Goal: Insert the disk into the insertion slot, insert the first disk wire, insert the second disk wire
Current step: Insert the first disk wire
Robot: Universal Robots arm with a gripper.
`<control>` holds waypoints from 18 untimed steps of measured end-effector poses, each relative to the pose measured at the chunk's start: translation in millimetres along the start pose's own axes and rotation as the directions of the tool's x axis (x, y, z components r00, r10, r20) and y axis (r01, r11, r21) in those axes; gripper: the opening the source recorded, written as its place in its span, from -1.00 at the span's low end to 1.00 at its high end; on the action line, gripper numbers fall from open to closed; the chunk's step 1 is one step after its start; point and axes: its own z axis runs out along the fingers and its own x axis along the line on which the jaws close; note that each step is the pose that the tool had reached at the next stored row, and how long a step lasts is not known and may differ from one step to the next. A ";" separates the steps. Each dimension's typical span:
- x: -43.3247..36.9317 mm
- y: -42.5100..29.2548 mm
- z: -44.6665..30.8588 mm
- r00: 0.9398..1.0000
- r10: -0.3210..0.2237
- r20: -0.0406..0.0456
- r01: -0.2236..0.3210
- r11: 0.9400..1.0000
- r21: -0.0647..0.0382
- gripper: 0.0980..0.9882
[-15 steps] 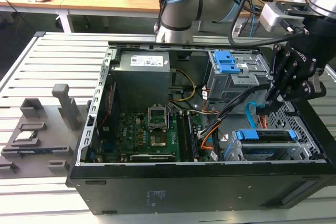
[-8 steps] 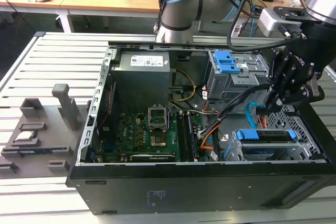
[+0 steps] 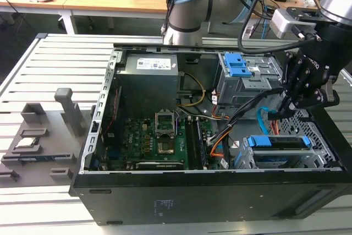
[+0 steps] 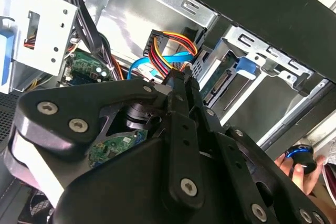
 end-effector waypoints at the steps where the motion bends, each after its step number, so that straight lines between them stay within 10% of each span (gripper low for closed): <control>1: 0.0 0.0 0.0 1.000 0.000 0.000 0.000 1.000 0.000 -0.85; 5: 4.5 -0.3 0.1 1.000 0.000 -0.001 0.000 1.000 0.000 -0.85; 13: 39.5 -2.2 3.4 1.000 0.000 -0.001 0.000 1.000 0.000 -0.85; 18: 39.4 -5.5 9.6 1.000 0.000 -0.001 0.000 1.000 0.000 -0.85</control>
